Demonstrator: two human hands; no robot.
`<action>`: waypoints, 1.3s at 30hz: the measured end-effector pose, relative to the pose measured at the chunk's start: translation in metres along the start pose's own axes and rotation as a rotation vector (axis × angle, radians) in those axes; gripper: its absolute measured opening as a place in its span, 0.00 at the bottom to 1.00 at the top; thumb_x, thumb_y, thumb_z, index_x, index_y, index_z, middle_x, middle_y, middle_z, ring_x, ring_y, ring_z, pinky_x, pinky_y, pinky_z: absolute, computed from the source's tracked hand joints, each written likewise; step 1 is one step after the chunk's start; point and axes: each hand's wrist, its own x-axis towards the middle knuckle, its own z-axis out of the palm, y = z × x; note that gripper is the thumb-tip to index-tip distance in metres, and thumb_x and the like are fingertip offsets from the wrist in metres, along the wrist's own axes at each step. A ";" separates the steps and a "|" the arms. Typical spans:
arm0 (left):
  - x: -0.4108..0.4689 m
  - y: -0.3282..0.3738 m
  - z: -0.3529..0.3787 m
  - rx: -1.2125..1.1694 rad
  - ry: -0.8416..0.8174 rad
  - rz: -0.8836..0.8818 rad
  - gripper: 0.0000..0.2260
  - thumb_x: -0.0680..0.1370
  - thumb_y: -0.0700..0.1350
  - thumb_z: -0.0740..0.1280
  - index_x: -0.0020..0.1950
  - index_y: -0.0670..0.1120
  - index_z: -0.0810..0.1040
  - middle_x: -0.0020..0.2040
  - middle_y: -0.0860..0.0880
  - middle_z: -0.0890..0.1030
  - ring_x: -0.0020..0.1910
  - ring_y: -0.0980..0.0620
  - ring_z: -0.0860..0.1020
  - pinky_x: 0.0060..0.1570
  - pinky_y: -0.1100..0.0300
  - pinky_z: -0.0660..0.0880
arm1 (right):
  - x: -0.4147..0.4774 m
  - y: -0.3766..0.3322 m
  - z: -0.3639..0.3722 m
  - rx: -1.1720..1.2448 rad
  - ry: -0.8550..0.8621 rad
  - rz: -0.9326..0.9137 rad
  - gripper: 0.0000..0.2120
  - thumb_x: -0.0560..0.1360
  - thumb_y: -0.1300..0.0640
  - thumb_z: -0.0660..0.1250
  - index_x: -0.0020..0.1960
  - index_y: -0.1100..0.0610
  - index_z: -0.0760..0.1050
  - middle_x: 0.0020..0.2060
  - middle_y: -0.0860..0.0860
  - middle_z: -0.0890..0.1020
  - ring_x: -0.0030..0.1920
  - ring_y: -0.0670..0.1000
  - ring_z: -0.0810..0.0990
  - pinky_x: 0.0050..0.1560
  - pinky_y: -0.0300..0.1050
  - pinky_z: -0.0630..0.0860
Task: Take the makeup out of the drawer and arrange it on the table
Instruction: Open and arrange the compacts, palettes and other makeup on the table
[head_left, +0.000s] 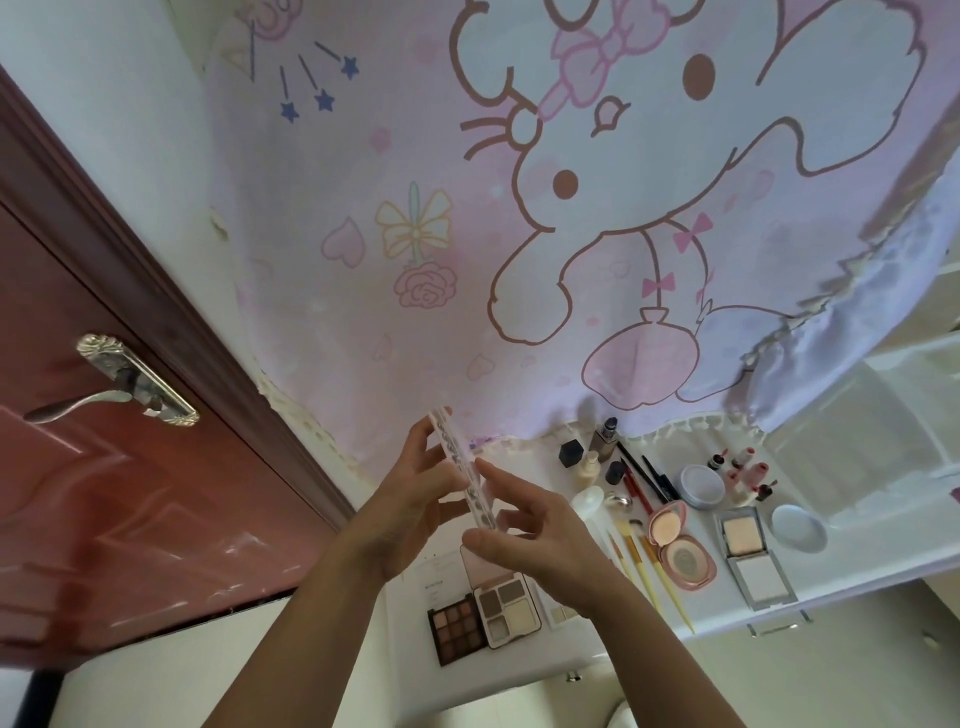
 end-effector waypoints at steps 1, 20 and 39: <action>-0.001 0.001 0.001 0.008 -0.007 0.000 0.41 0.63 0.45 0.72 0.74 0.60 0.62 0.66 0.47 0.76 0.63 0.38 0.77 0.58 0.44 0.78 | 0.000 0.000 -0.001 0.002 -0.001 -0.002 0.40 0.66 0.40 0.77 0.75 0.40 0.67 0.61 0.46 0.81 0.51 0.46 0.83 0.51 0.42 0.81; -0.007 0.002 0.003 -0.069 0.015 0.082 0.38 0.65 0.36 0.65 0.73 0.61 0.68 0.62 0.49 0.81 0.62 0.40 0.78 0.61 0.39 0.76 | 0.003 -0.004 -0.004 -0.087 -0.001 0.006 0.43 0.64 0.46 0.83 0.74 0.37 0.67 0.62 0.44 0.80 0.61 0.50 0.80 0.56 0.51 0.83; -0.007 -0.001 -0.002 -0.212 0.210 0.088 0.17 0.83 0.48 0.57 0.67 0.44 0.76 0.62 0.38 0.79 0.62 0.36 0.77 0.63 0.37 0.74 | 0.001 -0.024 0.003 -0.222 0.083 -0.026 0.55 0.57 0.34 0.79 0.78 0.36 0.55 0.69 0.35 0.68 0.66 0.42 0.72 0.60 0.42 0.80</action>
